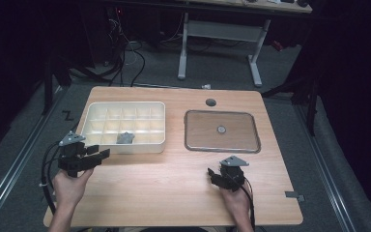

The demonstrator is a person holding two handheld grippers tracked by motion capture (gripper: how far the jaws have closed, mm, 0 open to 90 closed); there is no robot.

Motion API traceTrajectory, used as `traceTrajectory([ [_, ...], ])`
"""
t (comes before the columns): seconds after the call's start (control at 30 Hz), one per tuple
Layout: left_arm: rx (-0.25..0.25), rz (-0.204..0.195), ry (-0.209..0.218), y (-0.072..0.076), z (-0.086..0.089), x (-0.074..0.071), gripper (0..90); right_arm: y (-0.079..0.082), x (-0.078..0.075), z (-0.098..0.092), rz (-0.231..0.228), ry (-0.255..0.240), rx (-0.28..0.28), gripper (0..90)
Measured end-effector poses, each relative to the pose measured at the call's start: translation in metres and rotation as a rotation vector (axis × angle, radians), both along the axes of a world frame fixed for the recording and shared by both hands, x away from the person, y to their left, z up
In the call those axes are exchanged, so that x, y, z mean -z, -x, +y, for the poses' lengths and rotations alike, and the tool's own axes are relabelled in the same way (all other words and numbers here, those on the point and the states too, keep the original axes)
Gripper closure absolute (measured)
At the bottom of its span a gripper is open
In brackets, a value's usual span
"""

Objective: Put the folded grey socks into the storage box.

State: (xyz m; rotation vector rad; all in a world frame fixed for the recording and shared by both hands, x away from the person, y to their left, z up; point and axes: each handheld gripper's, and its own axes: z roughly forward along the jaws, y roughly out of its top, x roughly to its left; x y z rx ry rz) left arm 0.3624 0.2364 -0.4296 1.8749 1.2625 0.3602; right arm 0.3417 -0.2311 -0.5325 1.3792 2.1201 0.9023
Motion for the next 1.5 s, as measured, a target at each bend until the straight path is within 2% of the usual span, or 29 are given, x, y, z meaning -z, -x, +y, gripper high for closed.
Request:
traceTrajectory([
  [0.33, 0.015, -0.003, 0.016, 0.005, -0.006, 0.004, 49.0, 0.000, 0.000, 0.000, -0.001, 0.001, -0.001, 39.8],
  [0.53, 0.024, 0.007, 0.011, 0.006, -0.009, 0.009, 48.9, 0.000, 0.000, 0.000, -0.001, 0.002, 0.000, 39.8],
  [0.8, 0.032, 0.016, 0.025, 0.006, -0.015, 0.015, 48.8, 0.000, 0.000, 0.000, -0.001, 0.001, -0.001, 39.8],
  [1.27, 0.053, 0.056, 0.035, 0.007, -0.022, 0.028, 48.5, 0.000, 0.000, 0.000, -0.001, 0.001, -0.001, 39.8],
  [1.5, 0.056, 0.066, 0.075, 0.006, -0.025, 0.033, 48.4, 0.000, 0.000, 0.000, -0.001, 0.001, -0.001, 39.8],
])
